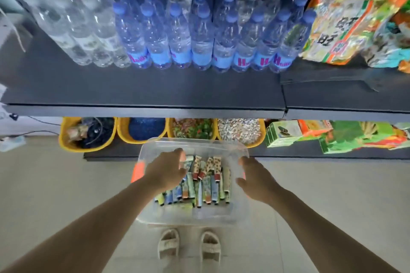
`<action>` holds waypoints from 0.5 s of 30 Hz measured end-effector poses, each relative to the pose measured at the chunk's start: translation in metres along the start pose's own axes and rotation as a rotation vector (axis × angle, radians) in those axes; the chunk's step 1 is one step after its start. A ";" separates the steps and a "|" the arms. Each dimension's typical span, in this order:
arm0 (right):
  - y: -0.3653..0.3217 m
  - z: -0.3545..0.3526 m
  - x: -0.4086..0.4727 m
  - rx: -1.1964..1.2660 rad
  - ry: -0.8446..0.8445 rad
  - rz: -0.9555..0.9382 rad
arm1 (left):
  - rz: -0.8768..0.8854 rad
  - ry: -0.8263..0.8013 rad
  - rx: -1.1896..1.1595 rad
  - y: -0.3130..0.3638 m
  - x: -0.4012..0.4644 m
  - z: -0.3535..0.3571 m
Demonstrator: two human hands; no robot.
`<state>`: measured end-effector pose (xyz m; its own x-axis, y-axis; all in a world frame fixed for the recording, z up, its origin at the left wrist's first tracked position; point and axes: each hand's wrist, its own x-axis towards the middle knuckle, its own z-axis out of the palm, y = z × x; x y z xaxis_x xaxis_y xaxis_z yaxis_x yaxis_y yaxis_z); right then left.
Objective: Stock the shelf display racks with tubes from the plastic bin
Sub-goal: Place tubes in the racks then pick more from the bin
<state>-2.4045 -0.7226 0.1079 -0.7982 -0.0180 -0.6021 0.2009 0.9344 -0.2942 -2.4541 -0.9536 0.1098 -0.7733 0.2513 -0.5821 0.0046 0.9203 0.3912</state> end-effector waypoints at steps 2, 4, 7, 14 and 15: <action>0.017 0.027 0.019 0.024 -0.055 0.027 | -0.056 -0.020 -0.025 -0.007 0.017 0.032; 0.031 0.053 0.041 0.058 -0.082 0.034 | -0.092 -0.028 -0.051 -0.012 0.036 0.065; 0.047 0.090 0.077 0.100 -0.104 0.046 | -0.114 -0.041 -0.081 -0.019 0.070 0.113; 0.061 0.178 0.173 0.206 -0.014 0.118 | -0.064 0.017 -0.115 -0.044 0.171 0.206; 0.062 0.189 0.185 0.227 0.013 0.135 | -0.061 0.038 -0.112 -0.046 0.183 0.216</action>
<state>-2.4320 -0.7353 -0.1617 -0.7623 0.1074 -0.6383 0.4273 0.8242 -0.3716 -2.4592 -0.8852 -0.1683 -0.7932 0.1825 -0.5809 -0.1124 0.8937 0.4343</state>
